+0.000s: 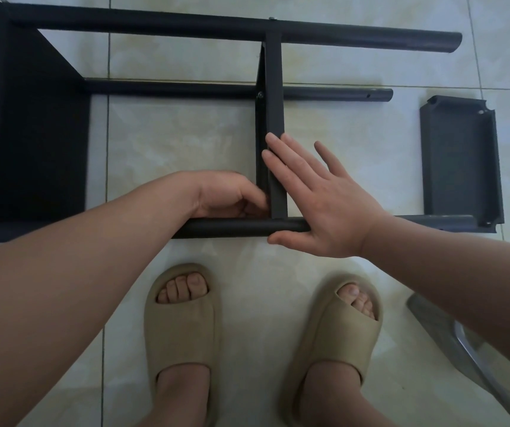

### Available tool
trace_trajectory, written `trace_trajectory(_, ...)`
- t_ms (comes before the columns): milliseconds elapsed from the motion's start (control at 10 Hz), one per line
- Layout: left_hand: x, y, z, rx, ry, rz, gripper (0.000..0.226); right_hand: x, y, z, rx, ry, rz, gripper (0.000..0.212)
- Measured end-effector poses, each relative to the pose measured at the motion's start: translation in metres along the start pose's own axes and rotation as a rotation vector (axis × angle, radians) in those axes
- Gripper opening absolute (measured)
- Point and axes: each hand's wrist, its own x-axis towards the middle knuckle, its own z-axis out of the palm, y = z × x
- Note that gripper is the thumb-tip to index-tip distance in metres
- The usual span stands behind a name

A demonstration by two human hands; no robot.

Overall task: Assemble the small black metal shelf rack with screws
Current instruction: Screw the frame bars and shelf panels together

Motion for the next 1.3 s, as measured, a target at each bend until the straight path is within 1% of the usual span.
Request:
trace_trajectory(100,0.0021,-0.0019,0.0006,0.051,0.067,0.066,0.019,-0.0003,-0.0001,-0.0009,-0.002,-0.007,0.002,0.104)
trace_trajectory(200,0.0032,-0.0033,0.0001,0.057,0.071,0.072,0.016,0.0001,-0.0005,-0.0017,-0.002,-0.011,0.005,0.104)
trace_trajectory(300,0.003,-0.003,-0.0021,0.017,0.033,0.033,0.022,0.0,-0.0006,-0.002,0.001,-0.011,0.004,0.104)
trace_trajectory(400,0.0015,-0.0013,-0.0022,-0.012,-0.019,0.001,0.018,-0.0004,-0.0004,-0.0017,0.003,-0.006,0.0,0.104)
trace_trajectory(500,0.0014,-0.0013,-0.0005,-0.012,-0.032,0.018,0.021,-0.0002,-0.0007,-0.0016,0.001,-0.006,-0.002,0.104)
trace_trajectory(600,0.0041,-0.0024,0.0005,0.055,0.044,0.079,0.025,-0.0002,-0.0006,-0.002,-0.005,-0.011,0.001,0.104)
trace_trajectory(700,0.0038,-0.0028,-0.001,0.048,0.045,0.072,0.018,-0.0001,-0.0007,-0.0021,-0.002,-0.007,0.001,0.104)
trace_trajectory(800,0.0043,-0.0036,-0.004,-0.003,-0.007,0.046,0.027,-0.0003,-0.0008,-0.0022,-0.001,-0.007,0.002,0.104)
trace_trajectory(900,0.0042,-0.0034,-0.0035,-0.007,-0.032,0.028,0.026,-0.0001,-0.0009,-0.0025,-0.004,-0.011,0.002,0.104)
trace_trajectory(1000,0.0045,-0.0035,-0.0047,0.008,-0.039,0.018,0.035,0.0001,-0.0012,-0.0025,-0.005,-0.011,0.003,0.104)
trace_trajectory(1100,0.0038,-0.0042,-0.0056,0.005,-0.029,0.014,0.022,-0.0004,-0.0012,-0.0022,-0.005,-0.011,0.003,0.104)
trace_trajectory(1300,0.0052,-0.0033,-0.0028,-0.022,-0.018,0.072,0.022,-0.0002,-0.0009,-0.0025,-0.007,-0.003,0.0,0.104)
